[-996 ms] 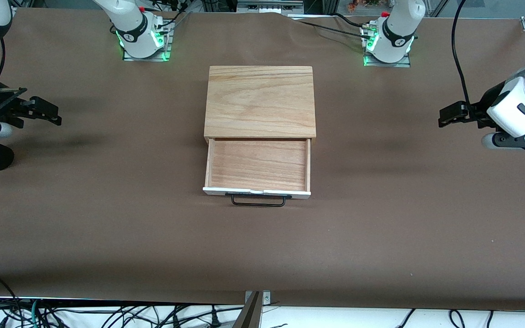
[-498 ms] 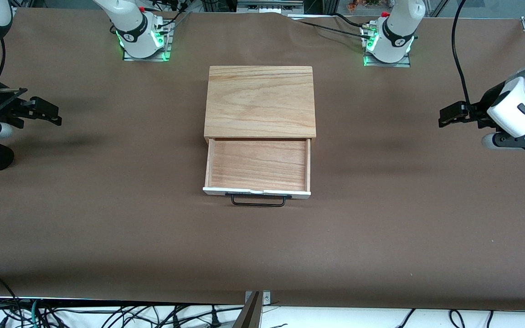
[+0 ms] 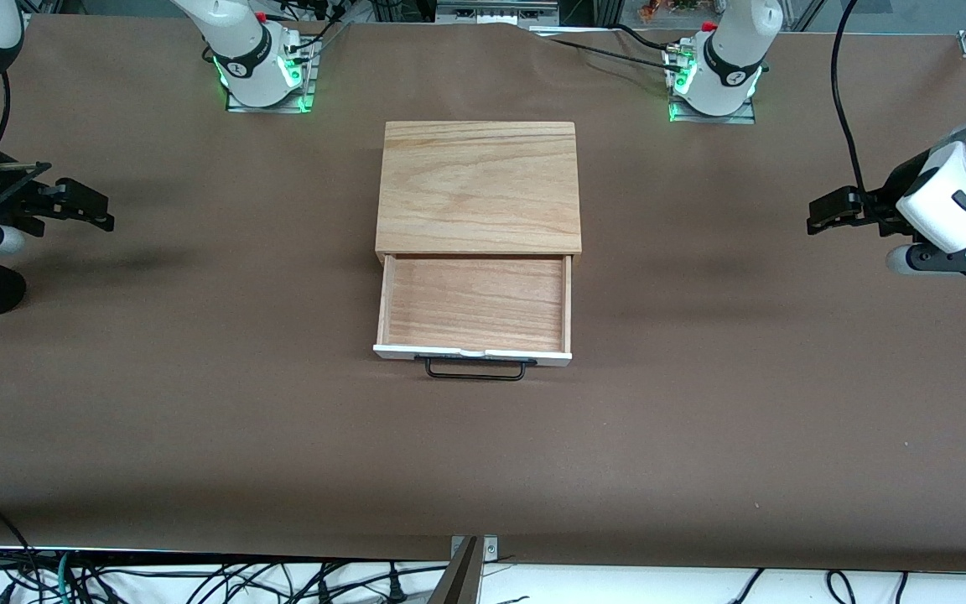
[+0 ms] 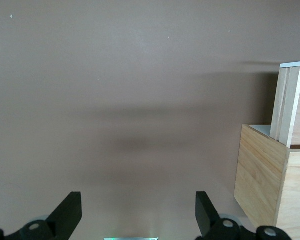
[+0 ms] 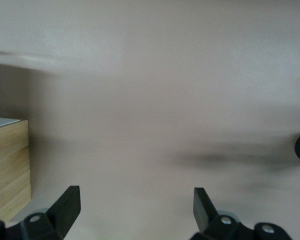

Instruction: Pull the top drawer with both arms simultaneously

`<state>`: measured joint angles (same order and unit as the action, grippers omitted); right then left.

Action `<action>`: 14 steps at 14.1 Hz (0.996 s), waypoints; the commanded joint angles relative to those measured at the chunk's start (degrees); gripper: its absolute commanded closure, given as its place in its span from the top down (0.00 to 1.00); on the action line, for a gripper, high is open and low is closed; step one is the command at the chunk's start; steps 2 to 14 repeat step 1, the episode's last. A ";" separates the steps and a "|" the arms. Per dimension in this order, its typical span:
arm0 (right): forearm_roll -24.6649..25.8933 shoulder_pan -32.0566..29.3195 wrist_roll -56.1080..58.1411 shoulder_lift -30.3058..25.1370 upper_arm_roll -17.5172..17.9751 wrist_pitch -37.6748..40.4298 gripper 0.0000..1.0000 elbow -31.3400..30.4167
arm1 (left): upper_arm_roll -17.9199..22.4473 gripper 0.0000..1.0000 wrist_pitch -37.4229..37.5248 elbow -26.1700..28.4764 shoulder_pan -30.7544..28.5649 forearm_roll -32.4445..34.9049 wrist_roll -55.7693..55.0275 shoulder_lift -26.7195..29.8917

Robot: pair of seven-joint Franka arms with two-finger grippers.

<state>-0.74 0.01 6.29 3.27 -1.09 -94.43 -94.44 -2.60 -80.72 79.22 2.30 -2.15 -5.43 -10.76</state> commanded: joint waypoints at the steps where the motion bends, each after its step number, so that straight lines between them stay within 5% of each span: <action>1: 0.92 -0.10 -1.02 -0.54 0.30 -0.76 1.00 -0.74 | 0.06 1.00 -0.23 0.41 -0.19 -1.19 -0.28 0.65; 14: 0.92 -0.10 -1.02 -0.54 0.30 -0.76 1.00 -0.74 | 0.06 1.00 -0.23 0.41 -0.19 -1.19 -0.28 0.65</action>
